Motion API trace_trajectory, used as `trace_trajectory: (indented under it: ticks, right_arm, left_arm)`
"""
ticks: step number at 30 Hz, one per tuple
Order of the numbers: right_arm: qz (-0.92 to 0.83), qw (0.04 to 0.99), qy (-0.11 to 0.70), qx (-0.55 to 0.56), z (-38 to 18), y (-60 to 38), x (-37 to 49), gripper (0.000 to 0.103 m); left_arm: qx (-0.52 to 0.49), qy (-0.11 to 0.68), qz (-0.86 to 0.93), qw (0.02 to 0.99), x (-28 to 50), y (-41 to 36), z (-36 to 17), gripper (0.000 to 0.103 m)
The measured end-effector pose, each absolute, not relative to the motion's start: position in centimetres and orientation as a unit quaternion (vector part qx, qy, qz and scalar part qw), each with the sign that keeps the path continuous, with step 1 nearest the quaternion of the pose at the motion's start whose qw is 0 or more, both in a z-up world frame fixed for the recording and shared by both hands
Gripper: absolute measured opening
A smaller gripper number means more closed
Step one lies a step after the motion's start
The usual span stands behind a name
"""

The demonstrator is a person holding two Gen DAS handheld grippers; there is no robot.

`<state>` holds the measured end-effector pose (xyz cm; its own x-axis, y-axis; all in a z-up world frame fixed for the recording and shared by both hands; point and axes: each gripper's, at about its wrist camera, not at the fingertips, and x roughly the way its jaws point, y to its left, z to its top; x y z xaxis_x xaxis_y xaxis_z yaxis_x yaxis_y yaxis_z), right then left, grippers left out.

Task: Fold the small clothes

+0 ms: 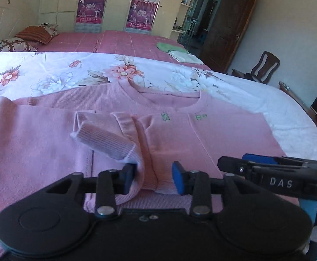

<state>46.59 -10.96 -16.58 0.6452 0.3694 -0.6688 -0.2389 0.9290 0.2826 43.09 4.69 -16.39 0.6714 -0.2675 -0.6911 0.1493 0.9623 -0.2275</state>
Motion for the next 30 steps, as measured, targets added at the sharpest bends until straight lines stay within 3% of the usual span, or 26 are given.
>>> trace_trajectory:
  ticks: [3,5,11,16,23,26,30]
  right_arm:
    - [0.185,0.899,0.383,0.102,-16.1,-11.3,46.4,0.060]
    - [0.204,0.897,0.379,0.101,-15.6,-10.8,46.3,0.060]
    - [0.272,0.885,0.371,0.067,-14.3,-5.1,45.1,0.061]
    - [0.293,0.885,0.361,-0.031,-15.6,1.7,44.2,0.062]
    - [0.267,0.893,0.345,-0.115,-18.0,6.2,44.8,0.061]
    - [0.261,0.894,0.353,-0.089,-17.5,5.7,45.9,0.019]
    - [0.245,0.908,0.341,-0.020,-15.0,2.6,47.1,0.015]
  left_arm:
    - [-0.057,0.364,-0.104,0.924,41.3,4.9,-14.7,0.071]
    - [-0.059,0.353,-0.093,0.929,40.2,6.1,-13.5,0.073]
    - [-0.087,0.352,0.023,0.932,38.3,12.8,-12.3,0.074]
    - [-0.100,0.367,0.106,0.919,37.8,18.2,-13.4,0.071]
    - [-0.128,0.365,0.129,0.913,37.2,20.7,-15.0,0.071]
    - [-0.135,0.361,0.124,0.914,38.1,20.9,-15.0,0.072]
    - [-0.138,0.366,0.113,0.913,39.7,20.4,-15.5,0.074]
